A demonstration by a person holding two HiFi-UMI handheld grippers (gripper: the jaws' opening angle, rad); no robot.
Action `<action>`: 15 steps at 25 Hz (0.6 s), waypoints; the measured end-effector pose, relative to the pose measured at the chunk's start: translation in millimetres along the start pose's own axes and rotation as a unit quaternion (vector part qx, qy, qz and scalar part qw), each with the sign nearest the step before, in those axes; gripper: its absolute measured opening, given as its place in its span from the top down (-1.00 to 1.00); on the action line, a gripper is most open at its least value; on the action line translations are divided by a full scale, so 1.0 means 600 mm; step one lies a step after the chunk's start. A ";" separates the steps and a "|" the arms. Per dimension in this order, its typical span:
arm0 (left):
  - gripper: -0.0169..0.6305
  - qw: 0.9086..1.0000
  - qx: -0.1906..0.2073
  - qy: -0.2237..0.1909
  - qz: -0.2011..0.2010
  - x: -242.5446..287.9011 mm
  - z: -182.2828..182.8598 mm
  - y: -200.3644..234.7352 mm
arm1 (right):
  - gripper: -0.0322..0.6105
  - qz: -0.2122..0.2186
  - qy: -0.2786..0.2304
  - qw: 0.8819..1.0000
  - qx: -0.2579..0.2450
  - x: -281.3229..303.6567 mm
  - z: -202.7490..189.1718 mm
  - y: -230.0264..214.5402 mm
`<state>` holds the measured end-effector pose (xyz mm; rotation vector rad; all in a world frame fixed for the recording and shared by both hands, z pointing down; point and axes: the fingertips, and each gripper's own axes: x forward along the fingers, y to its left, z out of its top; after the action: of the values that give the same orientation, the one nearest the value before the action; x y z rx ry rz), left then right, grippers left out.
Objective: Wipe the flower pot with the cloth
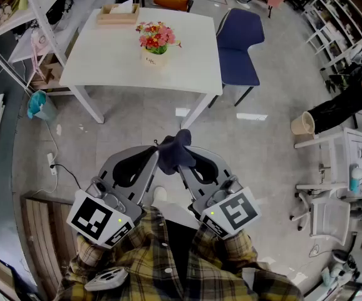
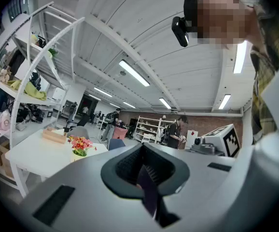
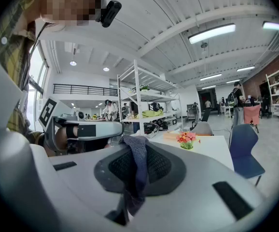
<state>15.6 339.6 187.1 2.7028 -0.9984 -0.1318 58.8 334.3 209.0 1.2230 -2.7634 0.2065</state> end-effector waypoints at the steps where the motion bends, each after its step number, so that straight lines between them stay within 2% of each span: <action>1: 0.92 1.000 0.002 0.001 0.001 0.000 -0.001 -0.001 | 0.85 0.000 0.000 1.000 0.002 0.000 -0.002 -0.001; 8: 0.92 1.000 0.005 0.006 0.006 -0.002 -0.011 -0.002 | 0.85 -0.001 -0.001 1.000 0.008 -0.006 -0.008 -0.007; 15: 0.92 1.000 0.003 -0.007 0.009 0.001 -0.008 -0.006 | 0.85 -0.004 -0.008 1.000 0.006 -0.024 -0.008 -0.015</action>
<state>19.2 342.8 190.7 2.7023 -1.0274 -0.1432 75.2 339.6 212.3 1.2453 -2.7740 0.2137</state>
